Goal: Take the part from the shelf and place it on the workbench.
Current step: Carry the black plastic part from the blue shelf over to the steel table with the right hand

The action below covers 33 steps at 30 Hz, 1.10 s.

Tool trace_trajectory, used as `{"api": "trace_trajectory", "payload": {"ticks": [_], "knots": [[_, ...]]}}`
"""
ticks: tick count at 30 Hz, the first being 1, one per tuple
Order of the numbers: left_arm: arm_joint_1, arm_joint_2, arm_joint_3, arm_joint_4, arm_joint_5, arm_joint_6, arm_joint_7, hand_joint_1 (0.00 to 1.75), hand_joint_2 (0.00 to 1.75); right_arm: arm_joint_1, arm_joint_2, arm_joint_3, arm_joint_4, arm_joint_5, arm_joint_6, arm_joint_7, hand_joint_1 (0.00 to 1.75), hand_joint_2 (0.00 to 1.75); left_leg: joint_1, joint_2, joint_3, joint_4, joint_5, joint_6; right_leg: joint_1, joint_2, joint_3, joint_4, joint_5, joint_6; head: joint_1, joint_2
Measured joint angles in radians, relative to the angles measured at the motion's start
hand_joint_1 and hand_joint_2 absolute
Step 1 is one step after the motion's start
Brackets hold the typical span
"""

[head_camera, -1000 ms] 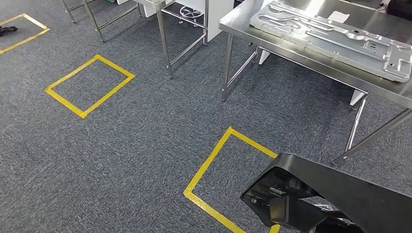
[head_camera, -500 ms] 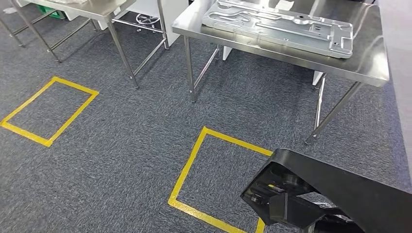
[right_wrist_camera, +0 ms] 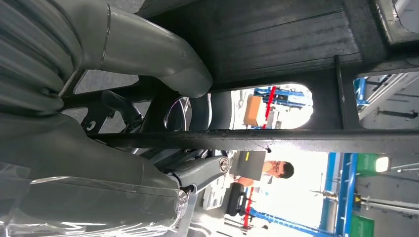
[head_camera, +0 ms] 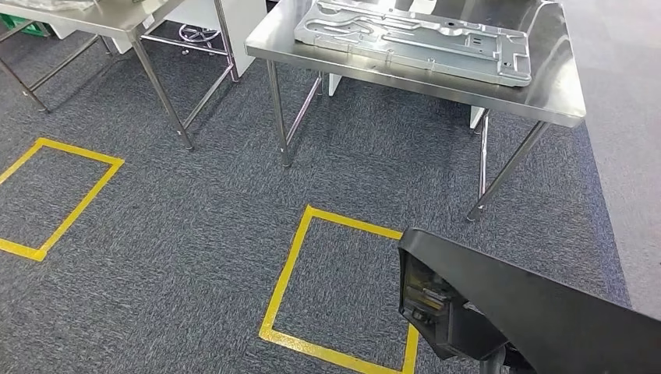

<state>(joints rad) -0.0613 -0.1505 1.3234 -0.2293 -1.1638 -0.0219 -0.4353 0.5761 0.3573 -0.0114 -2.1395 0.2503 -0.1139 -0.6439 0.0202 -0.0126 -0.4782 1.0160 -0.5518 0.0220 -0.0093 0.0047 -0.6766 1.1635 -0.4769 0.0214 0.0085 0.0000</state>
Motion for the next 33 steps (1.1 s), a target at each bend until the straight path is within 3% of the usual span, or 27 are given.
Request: {"api": "trace_trajectory", "payload": {"ticks": [1,2,4,7,9,11,12,13,15,16,17,21,23,26,27,28,29,31,33], "knots": [[-0.001,-0.001,0.000,0.000,0.000,-0.001,0.000,0.00,0.00,-0.001,0.000,0.004,-0.001,0.003,-0.001,0.000,1.75,1.75,-0.001,0.001,0.007,-0.001,-0.007,-0.004,0.004,-0.001,0.029,-0.060,0.024,-0.008,-0.001,0.000],[-0.002,-0.001,0.000,0.000,0.000,-0.001,0.000,0.00,0.00,-0.003,0.000,0.007,-0.002,0.004,-0.002,0.001,1.75,1.75,-0.001,0.003,0.012,-0.003,-0.012,-0.008,0.008,-0.002,0.049,-0.098,0.032,-0.014,-0.001,0.000],[-0.004,-0.002,0.000,0.000,0.000,-0.002,0.000,0.00,0.00,-0.006,-0.001,0.011,-0.005,0.006,-0.002,0.001,1.75,1.75,-0.001,0.006,0.019,-0.012,-0.019,-0.019,0.015,-0.003,0.062,-0.122,0.020,-0.024,-0.001,0.000],[-0.009,-0.001,0.000,0.000,0.000,-0.002,0.000,0.00,0.00,-0.007,-0.001,0.014,-0.009,0.006,-0.004,0.002,1.75,1.75,-0.002,0.010,0.029,0.002,-0.036,-0.032,0.006,-0.001,0.090,-0.150,0.011,-0.036,-0.003,0.000],[-0.011,0.001,0.000,0.000,0.000,-0.003,0.001,0.00,0.00,-0.009,-0.001,0.018,-0.010,0.006,-0.007,0.002,1.75,1.75,-0.002,0.011,-0.025,0.109,-0.077,-0.037,0.003,-0.004,0.113,-0.163,0.001,-0.043,-0.006,0.000],[-0.009,0.002,0.000,0.000,0.000,-0.003,0.002,0.00,0.00,-0.010,-0.001,0.021,-0.009,0.006,-0.009,0.002,1.75,1.75,-0.001,0.011,-0.117,0.244,-0.114,-0.042,0.003,-0.004,0.131,-0.164,-0.014,-0.048,-0.007,0.000],[-0.006,0.002,0.000,0.000,0.000,-0.003,0.003,0.00,0.00,-0.010,-0.001,0.022,-0.009,0.006,-0.010,0.002,1.75,1.75,-0.001,0.011,-0.150,0.279,-0.107,-0.044,0.004,-0.002,0.141,-0.164,-0.023,-0.048,-0.008,0.000],[-0.004,0.003,0.000,0.000,0.000,-0.003,0.003,0.00,0.00,-0.010,-0.001,0.023,-0.009,0.006,-0.012,0.003,1.75,1.75,-0.001,0.011,-0.164,0.273,-0.077,-0.044,0.004,0.000,0.154,-0.164,-0.032,-0.047,-0.008,0.000],[-0.001,0.005,0.000,0.000,0.000,-0.003,0.004,0.00,0.00,-0.010,-0.002,0.026,-0.009,0.006,-0.019,0.006,1.75,1.75,-0.001,0.011,-0.145,0.164,0.024,-0.040,0.004,0.003,0.183,-0.163,-0.054,-0.041,-0.010,0.000],[0.000,0.006,0.000,0.000,0.000,-0.003,0.004,0.00,0.00,-0.011,-0.002,0.027,-0.009,0.006,-0.026,0.009,1.75,1.75,-0.003,0.011,-0.126,0.105,0.060,-0.037,0.005,0.003,0.195,-0.162,-0.065,-0.036,-0.009,0.000],[-0.001,0.006,0.000,0.000,0.000,-0.003,0.005,0.00,0.00,-0.013,-0.003,0.028,-0.009,0.006,-0.033,0.013,1.75,1.75,-0.006,0.011,-0.110,0.062,0.076,-0.031,0.006,0.004,0.202,-0.161,-0.073,-0.030,-0.009,0.000],[-0.002,0.006,0.000,0.000,-0.005,-0.004,0.009,0.00,0.00,-0.017,-0.006,0.030,-0.008,0.011,-0.063,0.037,1.75,1.75,-0.008,0.008,-0.083,0.016,0.060,-0.003,0.007,0.005,0.214,-0.155,-0.077,-0.006,-0.006,0.000],[-0.001,0.004,0.000,0.000,-0.008,-0.005,0.010,0.00,0.00,-0.019,-0.009,0.030,-0.009,0.012,-0.068,0.041,1.75,1.75,-0.004,0.007,-0.059,0.002,0.054,0.010,0.005,0.003,0.187,-0.098,-0.095,0.003,-0.002,0.000],[-0.001,0.005,0.000,0.000,-0.011,-0.006,0.010,0.00,0.00,-0.023,-0.013,0.029,-0.008,0.014,-0.070,0.042,1.75,1.75,-0.005,0.007,-0.037,-0.006,0.038,0.016,0.001,0.001,0.064,0.076,-0.155,0.012,0.003,0.000],[0.000,0.005,0.000,0.000,-0.011,-0.006,0.010,0.00,0.00,-0.023,-0.014,0.029,-0.007,0.014,-0.070,0.043,1.75,1.75,-0.005,0.007,-0.029,-0.006,0.031,0.015,0.000,0.001,0.030,0.108,-0.156,0.014,0.002,0.000],[0.001,0.005,0.000,0.000,-0.011,-0.006,0.010,0.00,0.00,-0.023,-0.015,0.029,-0.007,0.014,-0.070,0.043,1.75,1.75,-0.005,0.006,-0.018,-0.006,0.023,0.015,0.000,0.001,0.011,0.107,-0.137,0.014,0.003,0.000],[0.002,0.005,0.000,0.000,-0.011,-0.006,0.010,0.00,0.00,-0.023,-0.016,0.029,-0.007,0.014,-0.070,0.043,1.75,1.75,-0.006,0.006,-0.006,-0.006,0.014,0.013,0.000,0.001,0.011,0.070,-0.099,0.011,0.003,0.000],[0.002,0.004,0.000,0.000,-0.011,-0.006,0.010,0.00,0.00,-0.024,-0.017,0.029,-0.006,0.014,-0.070,0.043,1.75,1.75,-0.008,0.006,0.020,-0.008,-0.004,0.009,0.006,-0.001,0.039,-0.046,-0.010,-0.004,0.002,0.000],[0.000,0.001,0.000,0.001,-0.011,-0.007,0.010,0.00,0.00,-0.024,-0.017,0.029,-0.006,0.015,-0.070,0.043,1.75,1.75,-0.007,0.006,0.034,-0.014,-0.019,-0.001,0.016,-0.004,0.056,-0.116,0.015,-0.021,0.000,0.000]]}}
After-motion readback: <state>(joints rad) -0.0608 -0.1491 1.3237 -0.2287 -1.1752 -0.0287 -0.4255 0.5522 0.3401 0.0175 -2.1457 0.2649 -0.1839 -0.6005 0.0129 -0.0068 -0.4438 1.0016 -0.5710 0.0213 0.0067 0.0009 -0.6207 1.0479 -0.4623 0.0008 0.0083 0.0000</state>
